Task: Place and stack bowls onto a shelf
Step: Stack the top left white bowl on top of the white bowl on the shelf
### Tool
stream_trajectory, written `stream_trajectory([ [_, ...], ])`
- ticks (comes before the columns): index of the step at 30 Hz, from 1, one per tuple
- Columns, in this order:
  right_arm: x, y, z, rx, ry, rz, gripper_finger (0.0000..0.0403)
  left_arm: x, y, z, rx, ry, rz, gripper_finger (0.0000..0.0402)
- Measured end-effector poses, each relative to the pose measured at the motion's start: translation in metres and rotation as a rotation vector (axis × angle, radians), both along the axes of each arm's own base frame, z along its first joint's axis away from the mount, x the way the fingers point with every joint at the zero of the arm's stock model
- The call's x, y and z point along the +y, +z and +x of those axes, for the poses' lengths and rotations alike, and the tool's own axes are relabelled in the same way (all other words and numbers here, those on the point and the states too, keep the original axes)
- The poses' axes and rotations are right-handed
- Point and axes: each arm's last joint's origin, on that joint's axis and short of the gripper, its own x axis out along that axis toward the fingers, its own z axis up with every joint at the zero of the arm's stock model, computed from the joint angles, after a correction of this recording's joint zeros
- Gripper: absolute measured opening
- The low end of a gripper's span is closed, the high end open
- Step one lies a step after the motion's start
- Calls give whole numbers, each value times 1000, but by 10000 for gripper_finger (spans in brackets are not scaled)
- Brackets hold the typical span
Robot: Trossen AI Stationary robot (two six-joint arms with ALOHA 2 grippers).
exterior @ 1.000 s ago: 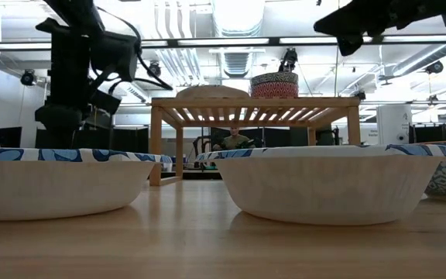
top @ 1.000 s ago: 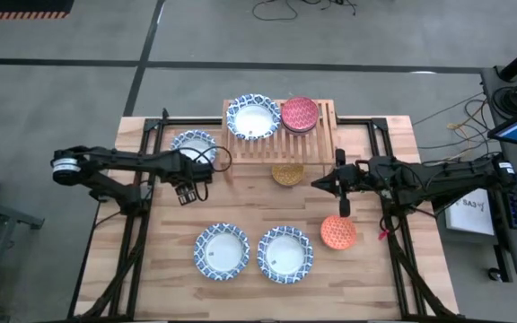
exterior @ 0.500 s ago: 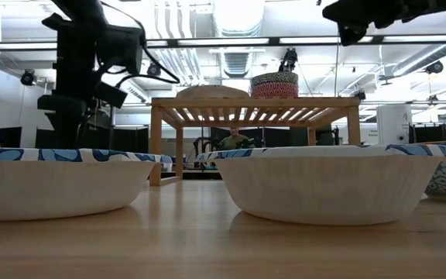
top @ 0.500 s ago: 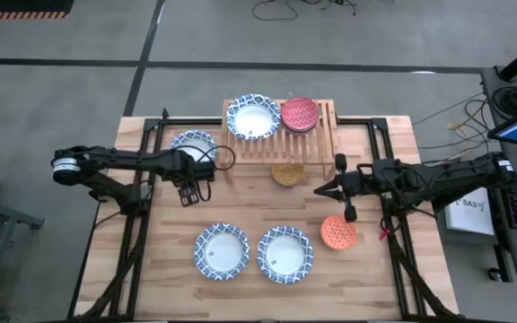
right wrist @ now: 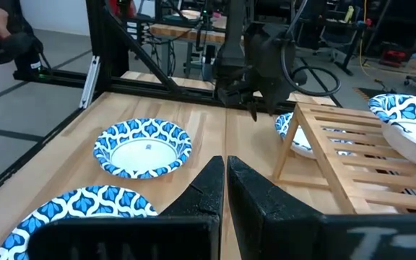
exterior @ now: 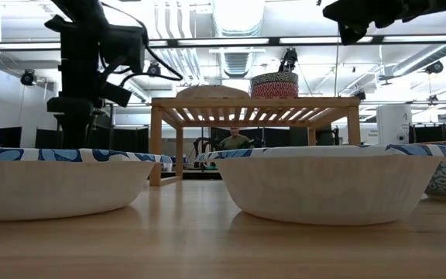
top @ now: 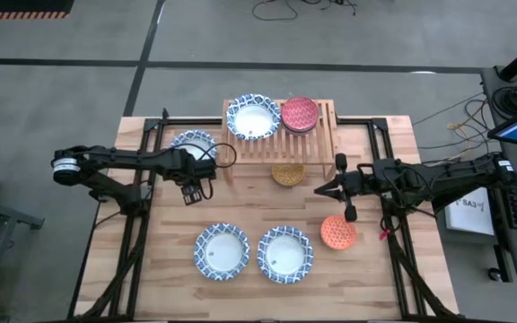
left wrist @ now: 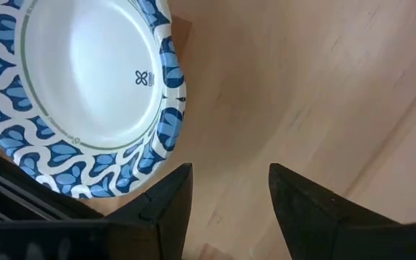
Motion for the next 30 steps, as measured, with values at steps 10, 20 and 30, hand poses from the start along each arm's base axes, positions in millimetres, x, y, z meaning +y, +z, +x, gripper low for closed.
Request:
stream_trajectory([
  [10, 0, -3, 0, 23, -2, -9, 9, -23, 44, 33, -260, -175, -189, 158],
  [20, 0, -4, 0, 28, -2, -20, 9, -29, 24, 17, -98, -246, 115, 153],
  [30, 0, -4, 0, 29, -2, -22, 9, -9, 4, 22, -38, -158, 199, 152],
])
